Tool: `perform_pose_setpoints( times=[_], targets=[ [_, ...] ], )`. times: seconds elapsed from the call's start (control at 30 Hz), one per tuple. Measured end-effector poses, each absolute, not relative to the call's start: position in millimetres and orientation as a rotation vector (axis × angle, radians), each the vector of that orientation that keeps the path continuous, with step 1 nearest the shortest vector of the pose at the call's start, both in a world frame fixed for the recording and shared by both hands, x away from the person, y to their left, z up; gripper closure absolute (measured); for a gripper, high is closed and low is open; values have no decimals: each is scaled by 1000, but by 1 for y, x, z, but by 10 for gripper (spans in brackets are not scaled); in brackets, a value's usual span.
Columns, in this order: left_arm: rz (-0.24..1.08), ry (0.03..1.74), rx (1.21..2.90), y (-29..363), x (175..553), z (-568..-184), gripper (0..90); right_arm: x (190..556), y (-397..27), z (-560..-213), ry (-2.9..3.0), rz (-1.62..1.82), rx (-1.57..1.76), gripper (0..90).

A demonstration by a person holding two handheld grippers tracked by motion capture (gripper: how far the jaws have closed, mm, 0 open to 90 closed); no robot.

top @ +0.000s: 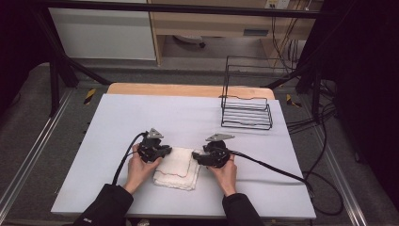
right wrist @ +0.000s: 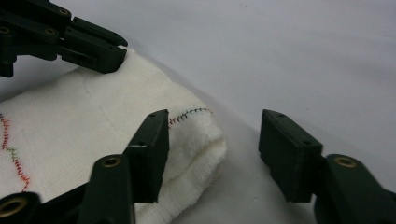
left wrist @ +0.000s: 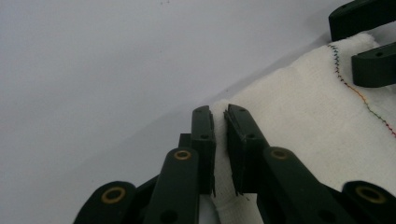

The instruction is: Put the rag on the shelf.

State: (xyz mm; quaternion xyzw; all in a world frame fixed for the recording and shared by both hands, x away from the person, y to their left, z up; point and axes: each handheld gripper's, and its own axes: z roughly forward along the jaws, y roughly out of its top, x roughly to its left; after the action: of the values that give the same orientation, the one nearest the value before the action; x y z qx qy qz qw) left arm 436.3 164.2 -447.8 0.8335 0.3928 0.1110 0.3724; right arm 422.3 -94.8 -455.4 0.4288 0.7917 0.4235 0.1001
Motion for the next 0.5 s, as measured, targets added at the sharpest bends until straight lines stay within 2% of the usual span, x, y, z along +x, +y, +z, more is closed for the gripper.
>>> perform_pose_setpoints(
  times=[0.17, 0.5],
  targets=[
    [285, 1002, 2135, 164, 436, -448, 808, 421, -90, -457, 2385, 1247, 1279, 598],
    [255, 993, 2087, 170, 436, -452, 814, 417, -88, -457, 2394, 1287, 1372, 796]
  ],
)
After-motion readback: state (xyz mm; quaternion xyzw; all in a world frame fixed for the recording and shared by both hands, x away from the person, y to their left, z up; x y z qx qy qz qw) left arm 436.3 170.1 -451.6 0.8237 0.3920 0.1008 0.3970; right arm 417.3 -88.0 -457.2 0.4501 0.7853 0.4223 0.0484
